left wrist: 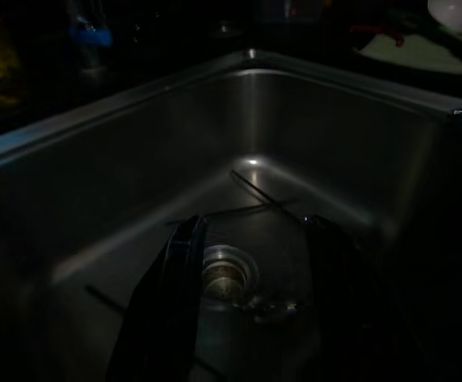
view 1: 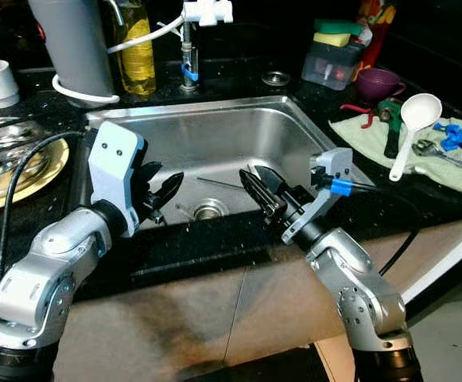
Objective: Kitchen organization
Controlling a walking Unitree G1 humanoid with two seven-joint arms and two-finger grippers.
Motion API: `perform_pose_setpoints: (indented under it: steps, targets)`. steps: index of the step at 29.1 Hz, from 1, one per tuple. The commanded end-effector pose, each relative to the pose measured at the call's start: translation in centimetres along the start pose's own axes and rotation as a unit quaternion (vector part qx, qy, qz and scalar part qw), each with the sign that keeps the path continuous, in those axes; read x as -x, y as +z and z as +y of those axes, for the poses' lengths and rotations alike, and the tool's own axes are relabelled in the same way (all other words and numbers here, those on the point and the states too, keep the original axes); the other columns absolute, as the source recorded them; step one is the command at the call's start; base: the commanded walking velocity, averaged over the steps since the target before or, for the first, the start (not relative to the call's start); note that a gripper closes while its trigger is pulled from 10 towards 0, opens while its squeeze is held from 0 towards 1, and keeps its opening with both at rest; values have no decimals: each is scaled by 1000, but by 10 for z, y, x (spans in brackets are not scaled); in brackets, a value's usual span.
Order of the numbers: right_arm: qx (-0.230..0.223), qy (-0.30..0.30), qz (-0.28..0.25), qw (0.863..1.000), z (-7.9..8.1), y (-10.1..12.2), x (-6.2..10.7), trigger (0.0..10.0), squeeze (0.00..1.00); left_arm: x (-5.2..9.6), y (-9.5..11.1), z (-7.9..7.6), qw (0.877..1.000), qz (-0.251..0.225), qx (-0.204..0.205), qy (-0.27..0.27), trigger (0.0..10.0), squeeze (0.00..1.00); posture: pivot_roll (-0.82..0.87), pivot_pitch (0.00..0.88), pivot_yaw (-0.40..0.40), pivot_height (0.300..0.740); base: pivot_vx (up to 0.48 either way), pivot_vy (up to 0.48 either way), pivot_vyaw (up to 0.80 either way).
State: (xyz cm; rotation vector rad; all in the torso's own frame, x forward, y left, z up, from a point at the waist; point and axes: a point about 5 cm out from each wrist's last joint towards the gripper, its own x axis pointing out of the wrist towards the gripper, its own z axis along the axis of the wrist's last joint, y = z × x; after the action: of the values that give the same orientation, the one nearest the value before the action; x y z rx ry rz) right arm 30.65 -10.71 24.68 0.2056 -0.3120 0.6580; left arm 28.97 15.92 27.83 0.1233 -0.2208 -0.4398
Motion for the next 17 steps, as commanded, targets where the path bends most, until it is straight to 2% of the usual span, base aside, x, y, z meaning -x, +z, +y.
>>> perform_pose_setpoints:
  steps: [1, 12, 17]
  targets:
    - [2, 0, 6, 1000, 1, -2, 3, 10000, 0, 1, -1, -4, 1000, 0, 2, -5, 10000, 0, -52, 176, -47, 740, -337, 0, 0]
    - [2, 1, 7, 1000, 2, -1, 3, 10000, 0, 3, -1, -3, 1000, 2, -1, -1, 10000, 0, -53, 178, -52, 740, -303, 0, 0]
    - [1, 4, 8, 1000, 3, -1, 3, 10000, 0, 4, -3, -2, 1000, 7, 0, 5, 10000, 0, -55, 177, -54, 740, 0, 0, 0]
